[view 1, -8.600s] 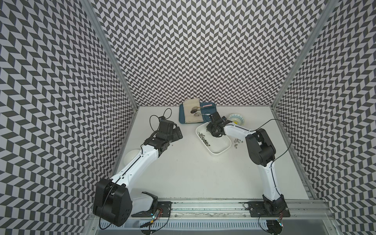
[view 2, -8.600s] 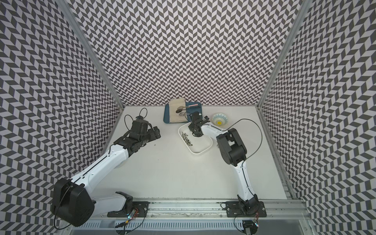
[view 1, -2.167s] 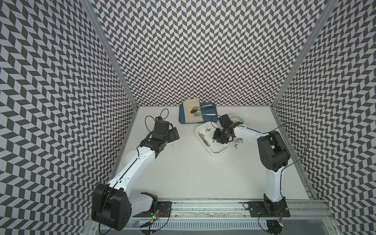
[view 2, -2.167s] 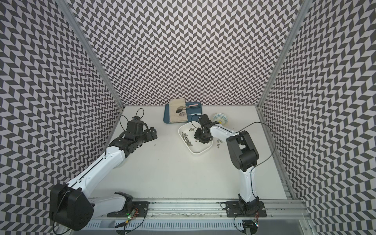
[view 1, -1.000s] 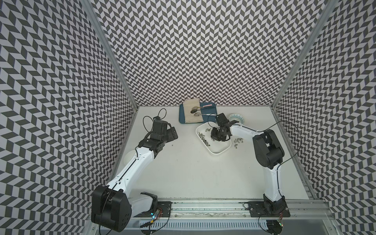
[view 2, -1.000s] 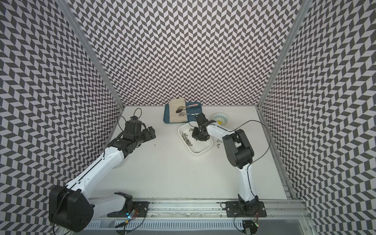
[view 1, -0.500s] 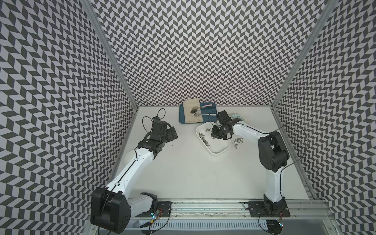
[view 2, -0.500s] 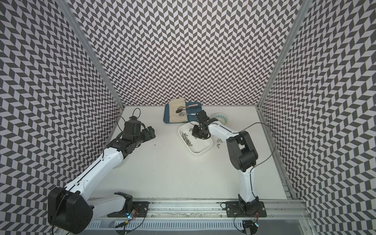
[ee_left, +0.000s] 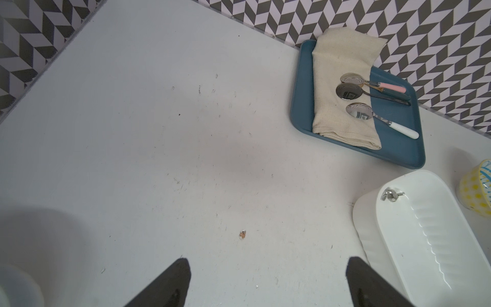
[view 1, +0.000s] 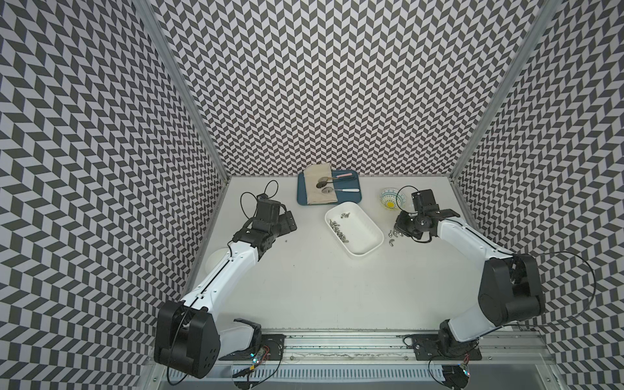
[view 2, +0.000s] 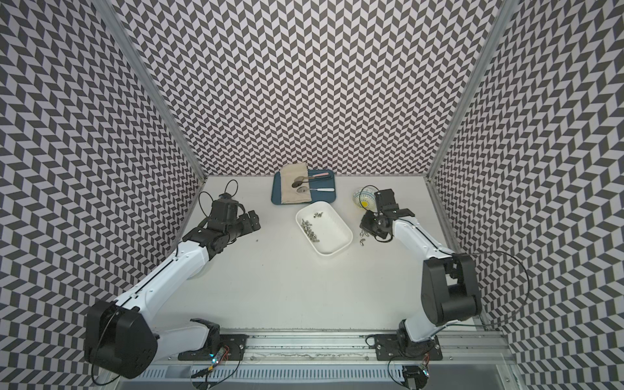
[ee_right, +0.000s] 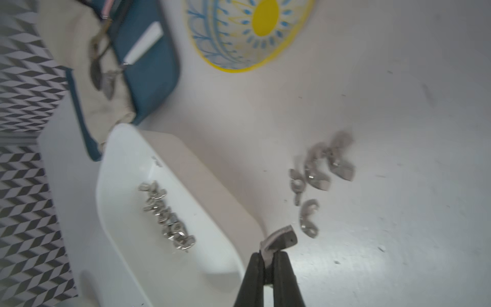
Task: Take out the wing nut from the storage box
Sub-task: Place the wing nut at the center of the board.
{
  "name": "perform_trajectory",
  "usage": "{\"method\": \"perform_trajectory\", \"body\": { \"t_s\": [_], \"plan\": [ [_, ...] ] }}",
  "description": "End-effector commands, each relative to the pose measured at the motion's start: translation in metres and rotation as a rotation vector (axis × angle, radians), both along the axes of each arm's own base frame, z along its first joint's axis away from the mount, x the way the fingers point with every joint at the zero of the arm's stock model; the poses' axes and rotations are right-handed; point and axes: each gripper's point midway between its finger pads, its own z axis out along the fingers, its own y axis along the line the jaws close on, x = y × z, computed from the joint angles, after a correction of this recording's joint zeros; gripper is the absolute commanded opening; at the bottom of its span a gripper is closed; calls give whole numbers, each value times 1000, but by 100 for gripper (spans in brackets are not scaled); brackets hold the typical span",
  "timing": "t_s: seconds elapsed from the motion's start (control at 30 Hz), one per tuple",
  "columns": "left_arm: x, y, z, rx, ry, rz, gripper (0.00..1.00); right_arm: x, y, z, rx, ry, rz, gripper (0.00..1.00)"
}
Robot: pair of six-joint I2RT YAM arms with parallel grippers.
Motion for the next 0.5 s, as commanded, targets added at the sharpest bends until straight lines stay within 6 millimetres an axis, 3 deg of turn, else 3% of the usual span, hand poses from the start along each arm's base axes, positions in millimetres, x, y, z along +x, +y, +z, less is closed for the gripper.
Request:
{"method": "perform_trajectory", "body": {
  "t_s": [0.0, 0.3, 0.47],
  "plan": [
    [11, -11, 20, -22, -54, -30, 95, -6, -22, -11, -45, -18, -35, 0],
    [13, -15, 25, -16, -63, -41, 95, -2, -28, -40, -54, 10, -35, 0],
    [12, -14, 24, -17, -60, -39, 95, 8, -17, -44, -43, 16, 3, 1]
  ]
}}
